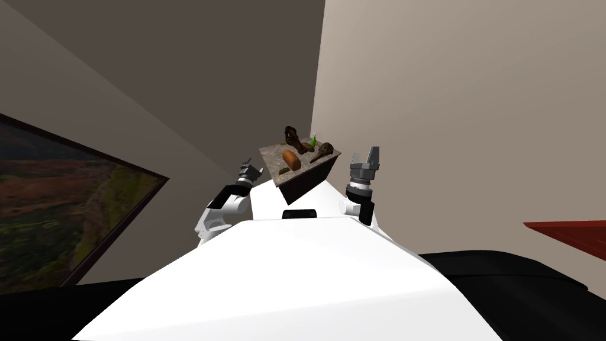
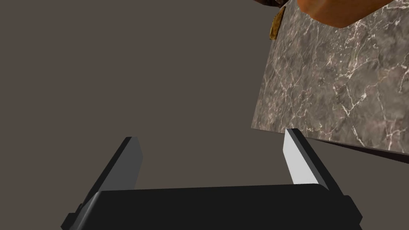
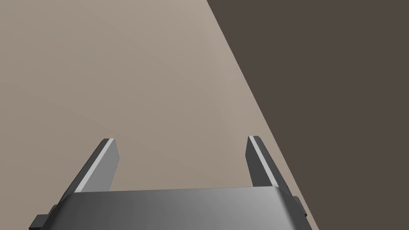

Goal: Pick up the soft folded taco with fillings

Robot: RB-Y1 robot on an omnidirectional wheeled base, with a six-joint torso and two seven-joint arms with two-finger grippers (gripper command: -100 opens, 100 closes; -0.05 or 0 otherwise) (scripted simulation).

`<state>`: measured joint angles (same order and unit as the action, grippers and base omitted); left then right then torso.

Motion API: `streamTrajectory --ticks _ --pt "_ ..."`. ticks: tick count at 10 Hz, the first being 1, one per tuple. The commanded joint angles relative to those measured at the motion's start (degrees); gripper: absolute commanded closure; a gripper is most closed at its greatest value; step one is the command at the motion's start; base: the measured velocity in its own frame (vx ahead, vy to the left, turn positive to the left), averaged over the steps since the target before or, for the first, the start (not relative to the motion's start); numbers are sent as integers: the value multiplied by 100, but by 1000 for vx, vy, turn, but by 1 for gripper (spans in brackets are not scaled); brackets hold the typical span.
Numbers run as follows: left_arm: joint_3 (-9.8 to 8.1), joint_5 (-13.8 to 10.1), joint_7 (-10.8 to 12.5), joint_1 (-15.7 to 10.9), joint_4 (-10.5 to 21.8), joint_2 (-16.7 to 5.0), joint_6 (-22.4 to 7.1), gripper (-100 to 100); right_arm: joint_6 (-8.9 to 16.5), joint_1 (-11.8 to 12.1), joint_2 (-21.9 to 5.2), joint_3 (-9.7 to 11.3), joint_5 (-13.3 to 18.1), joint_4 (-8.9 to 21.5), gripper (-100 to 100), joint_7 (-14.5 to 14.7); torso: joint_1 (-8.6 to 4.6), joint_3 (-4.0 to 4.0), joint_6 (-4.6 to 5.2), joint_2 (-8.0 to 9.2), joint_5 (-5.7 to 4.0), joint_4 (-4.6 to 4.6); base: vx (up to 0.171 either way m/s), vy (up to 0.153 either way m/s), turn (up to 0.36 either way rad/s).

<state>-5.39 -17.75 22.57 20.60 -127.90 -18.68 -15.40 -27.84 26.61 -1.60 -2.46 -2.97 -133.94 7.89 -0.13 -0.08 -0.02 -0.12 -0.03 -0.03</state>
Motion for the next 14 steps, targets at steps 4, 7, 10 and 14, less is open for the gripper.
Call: streamTrajectory --ticks 4,7,10,14 --pt "-78 -324 281 -128 107 -265 -703 -100 0 0 0 0 0 0 0 0 3 2 0 3 1 1 29 -23 -58" --pt "-113 -478 411 -189 175 -394 -1198 -100 0 0 0 0 0 0 0 0 -3 -1 1 -3 0 0 39 -36 -58" --pt "-147 -633 541 -253 249 -526 -1572 -100 0 0 0 0 0 0 0 0 3 2 2 3 1 1 27 -22 -51" --pt "-217 -945 803 -387 422 -798 -2175 -100 0 0 0 0 0 0 0 0 0 3 -1 5 0 1 30 -28 -60"
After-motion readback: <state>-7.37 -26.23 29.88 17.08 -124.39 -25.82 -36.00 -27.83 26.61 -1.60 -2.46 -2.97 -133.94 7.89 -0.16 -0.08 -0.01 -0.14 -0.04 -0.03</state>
